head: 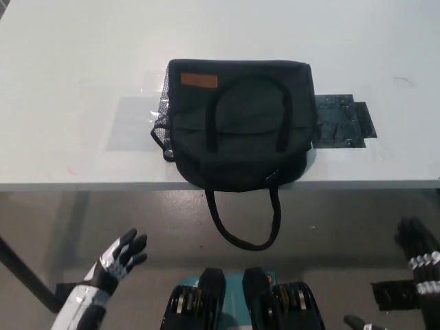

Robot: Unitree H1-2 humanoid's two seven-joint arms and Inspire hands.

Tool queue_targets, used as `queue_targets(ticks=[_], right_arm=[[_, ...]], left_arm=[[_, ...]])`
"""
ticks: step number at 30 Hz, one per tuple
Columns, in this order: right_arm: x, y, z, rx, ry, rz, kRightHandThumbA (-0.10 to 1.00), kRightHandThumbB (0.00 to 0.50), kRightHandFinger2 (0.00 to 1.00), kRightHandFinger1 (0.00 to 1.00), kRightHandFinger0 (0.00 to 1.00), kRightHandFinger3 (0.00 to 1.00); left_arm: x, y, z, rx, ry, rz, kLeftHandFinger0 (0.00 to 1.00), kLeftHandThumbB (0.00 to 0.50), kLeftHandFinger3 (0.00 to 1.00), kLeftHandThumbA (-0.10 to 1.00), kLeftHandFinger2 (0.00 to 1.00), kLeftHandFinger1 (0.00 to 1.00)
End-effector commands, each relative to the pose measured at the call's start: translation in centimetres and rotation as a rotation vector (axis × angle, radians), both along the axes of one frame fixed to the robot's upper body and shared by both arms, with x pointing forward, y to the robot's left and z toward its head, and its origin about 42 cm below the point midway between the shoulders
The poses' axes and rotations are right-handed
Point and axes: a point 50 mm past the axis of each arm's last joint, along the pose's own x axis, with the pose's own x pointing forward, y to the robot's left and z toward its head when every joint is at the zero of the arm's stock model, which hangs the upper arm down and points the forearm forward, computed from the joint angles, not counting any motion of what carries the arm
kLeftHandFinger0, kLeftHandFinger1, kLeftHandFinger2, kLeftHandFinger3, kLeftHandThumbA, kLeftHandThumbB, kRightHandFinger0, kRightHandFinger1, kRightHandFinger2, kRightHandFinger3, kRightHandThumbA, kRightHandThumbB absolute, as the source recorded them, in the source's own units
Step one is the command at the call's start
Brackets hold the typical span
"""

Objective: A soft travel bag is kept infront of the robot in the middle of the desk and the robot uses both its hands to press it to reduce its size

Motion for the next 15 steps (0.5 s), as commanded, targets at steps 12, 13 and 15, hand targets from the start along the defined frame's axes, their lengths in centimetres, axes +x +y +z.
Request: queue_targets(ticks=[12, 13, 15], right_arm=[[1.2, -0.6, -6.3, 0.157, 0.101, 0.027, 1.00, 0.328, 1.00, 1.00, 1.00, 1.00], [1.4, -0.6, -6.5, 0.155, 0.101, 0.030, 1.00, 0.326, 1.00, 1.00, 1.00, 1.00], [1.8, -0.4, -6.7, 0.162, 0.119, 0.027, 1.00, 0.321, 1.00, 1.00, 1.00, 1.00]], left_arm=[[1.7, 1.9, -7.5, -0.075, 0.183, -0.048, 1.00, 0.342, 1.00, 1.00, 1.00, 1.00], [1.7, 2.0, -7.6, -0.074, 0.184, -0.042, 1.00, 0.333, 1.00, 1.00, 1.00, 1.00], [2.1, 2.2, -8.1, -0.063, 0.194, -0.031, 1.00, 0.332, 1.00, 1.00, 1.00, 1.00]])
